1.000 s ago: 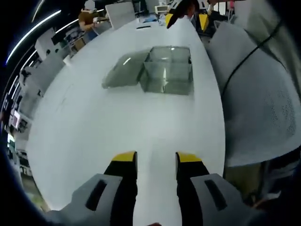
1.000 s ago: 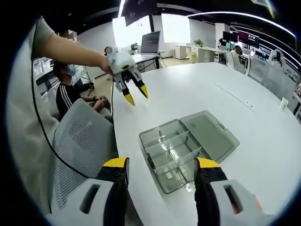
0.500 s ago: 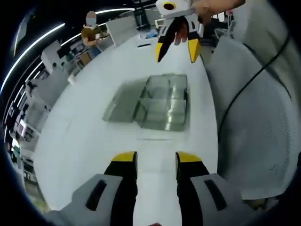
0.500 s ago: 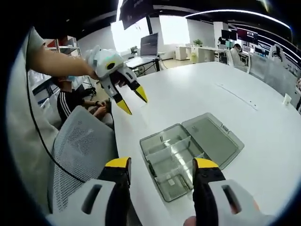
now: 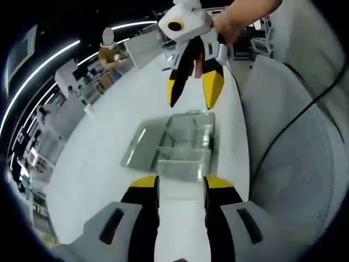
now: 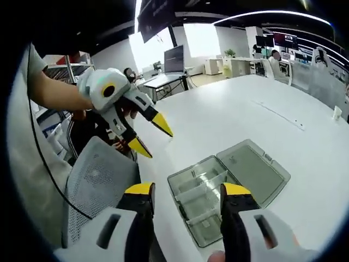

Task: Insert the divider into the dual guide fixture by aligning both edges with the guide slots and pushing it downward to the bottom, including one-sided entry, uneven engagement, binding, and posture correction.

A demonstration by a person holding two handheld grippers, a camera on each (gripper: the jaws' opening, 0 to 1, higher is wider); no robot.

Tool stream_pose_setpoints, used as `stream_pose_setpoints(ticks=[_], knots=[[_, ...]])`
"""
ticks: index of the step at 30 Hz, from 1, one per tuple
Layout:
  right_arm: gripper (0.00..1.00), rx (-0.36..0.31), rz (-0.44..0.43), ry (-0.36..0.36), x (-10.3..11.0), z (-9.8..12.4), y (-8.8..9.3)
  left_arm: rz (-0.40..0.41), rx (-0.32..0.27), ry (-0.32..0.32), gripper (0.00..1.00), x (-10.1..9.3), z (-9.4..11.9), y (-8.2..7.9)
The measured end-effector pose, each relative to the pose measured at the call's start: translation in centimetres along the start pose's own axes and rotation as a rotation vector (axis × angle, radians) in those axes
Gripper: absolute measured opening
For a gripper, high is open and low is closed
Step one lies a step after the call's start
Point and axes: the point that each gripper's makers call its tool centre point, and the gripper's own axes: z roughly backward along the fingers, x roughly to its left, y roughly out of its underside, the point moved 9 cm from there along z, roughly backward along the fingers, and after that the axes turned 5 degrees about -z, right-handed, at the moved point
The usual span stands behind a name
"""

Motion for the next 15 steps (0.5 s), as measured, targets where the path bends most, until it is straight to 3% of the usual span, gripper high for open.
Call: stream_pose_setpoints(ticks=[7, 15], knots=[[0.41, -0.016, -0.025, -0.035, 0.2, -0.6, -0.6, -0.021, -0.025, -0.05, 0.29, -0.4, -0.6, -1.4], [0.36, -0.082, -0.087, -0.073, 0.6, -0.8, -1.6, -0.022, -0.054, -0.112, 0.29, -0.5, -0.8, -2.5]])
